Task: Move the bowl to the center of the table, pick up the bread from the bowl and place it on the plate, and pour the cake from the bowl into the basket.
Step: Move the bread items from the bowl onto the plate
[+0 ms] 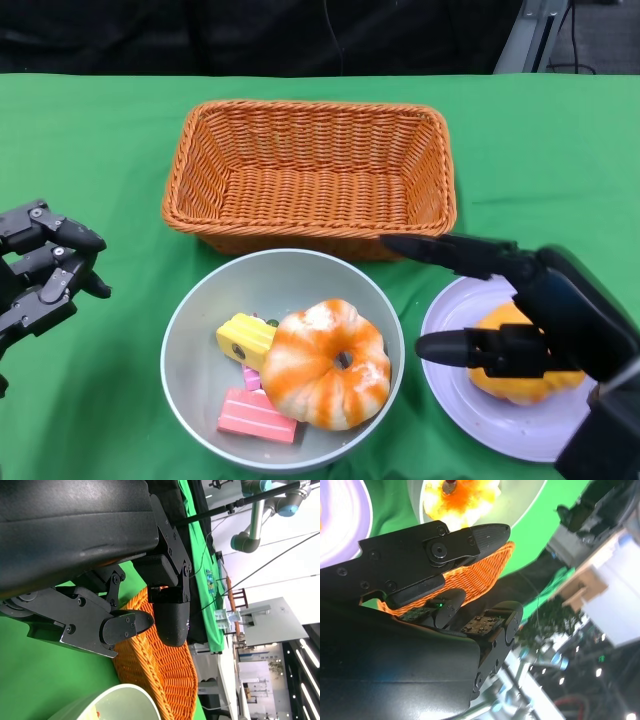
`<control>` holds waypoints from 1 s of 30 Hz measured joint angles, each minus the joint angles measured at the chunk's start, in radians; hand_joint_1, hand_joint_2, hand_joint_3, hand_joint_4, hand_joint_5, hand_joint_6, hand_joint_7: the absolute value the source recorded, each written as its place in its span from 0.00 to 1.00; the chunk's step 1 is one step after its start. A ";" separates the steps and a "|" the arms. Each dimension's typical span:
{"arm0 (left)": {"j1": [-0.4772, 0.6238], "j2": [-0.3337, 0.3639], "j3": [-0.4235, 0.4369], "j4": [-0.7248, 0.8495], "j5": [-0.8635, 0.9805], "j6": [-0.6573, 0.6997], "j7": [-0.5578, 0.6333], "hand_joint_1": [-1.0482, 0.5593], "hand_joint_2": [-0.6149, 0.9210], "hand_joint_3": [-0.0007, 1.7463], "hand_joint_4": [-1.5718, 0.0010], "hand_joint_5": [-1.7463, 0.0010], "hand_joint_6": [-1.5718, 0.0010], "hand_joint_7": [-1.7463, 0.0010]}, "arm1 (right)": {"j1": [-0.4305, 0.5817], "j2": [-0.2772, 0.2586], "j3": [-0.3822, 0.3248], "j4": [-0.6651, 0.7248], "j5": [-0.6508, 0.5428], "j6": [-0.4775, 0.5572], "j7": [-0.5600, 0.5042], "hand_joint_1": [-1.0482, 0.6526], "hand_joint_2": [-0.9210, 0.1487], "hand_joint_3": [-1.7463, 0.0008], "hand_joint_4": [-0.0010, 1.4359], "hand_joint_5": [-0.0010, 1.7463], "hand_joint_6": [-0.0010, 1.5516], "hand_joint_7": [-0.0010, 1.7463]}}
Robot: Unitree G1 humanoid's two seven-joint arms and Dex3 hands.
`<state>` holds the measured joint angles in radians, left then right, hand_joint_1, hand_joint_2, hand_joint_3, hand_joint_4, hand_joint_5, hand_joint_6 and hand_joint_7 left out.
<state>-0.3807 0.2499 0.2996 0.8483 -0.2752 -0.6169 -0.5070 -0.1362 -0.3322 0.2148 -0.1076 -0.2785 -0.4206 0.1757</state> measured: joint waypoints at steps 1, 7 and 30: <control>0.000 -0.002 -0.003 -0.002 0.002 0.001 0.005 0.61 0.90 0.35 0.46 0.22 0.44 0.38 | -0.016 -0.006 0.004 -0.017 -0.016 0.020 0.024 0.21 0.00 0.94 0.40 0.08 0.36 0.03; 0.001 -0.010 -0.011 -0.007 0.008 0.001 0.013 0.62 0.91 0.36 0.46 0.22 0.45 0.38 | -0.130 -0.032 0.036 -0.046 -0.066 0.099 0.149 0.19 0.00 0.98 0.40 0.06 0.36 0.01; 0.046 -0.047 -0.043 -0.132 0.021 0.029 0.045 0.58 0.91 0.33 0.47 0.17 0.44 0.36 | -0.306 0.020 0.203 0.253 -0.282 0.015 0.132 0.18 0.00 0.98 0.46 0.04 0.40 0.01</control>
<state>-0.3347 0.2027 0.2568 0.7167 -0.2546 -0.5883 -0.4615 -0.4419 -0.3120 0.4177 0.1454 -0.5608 -0.4056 0.3073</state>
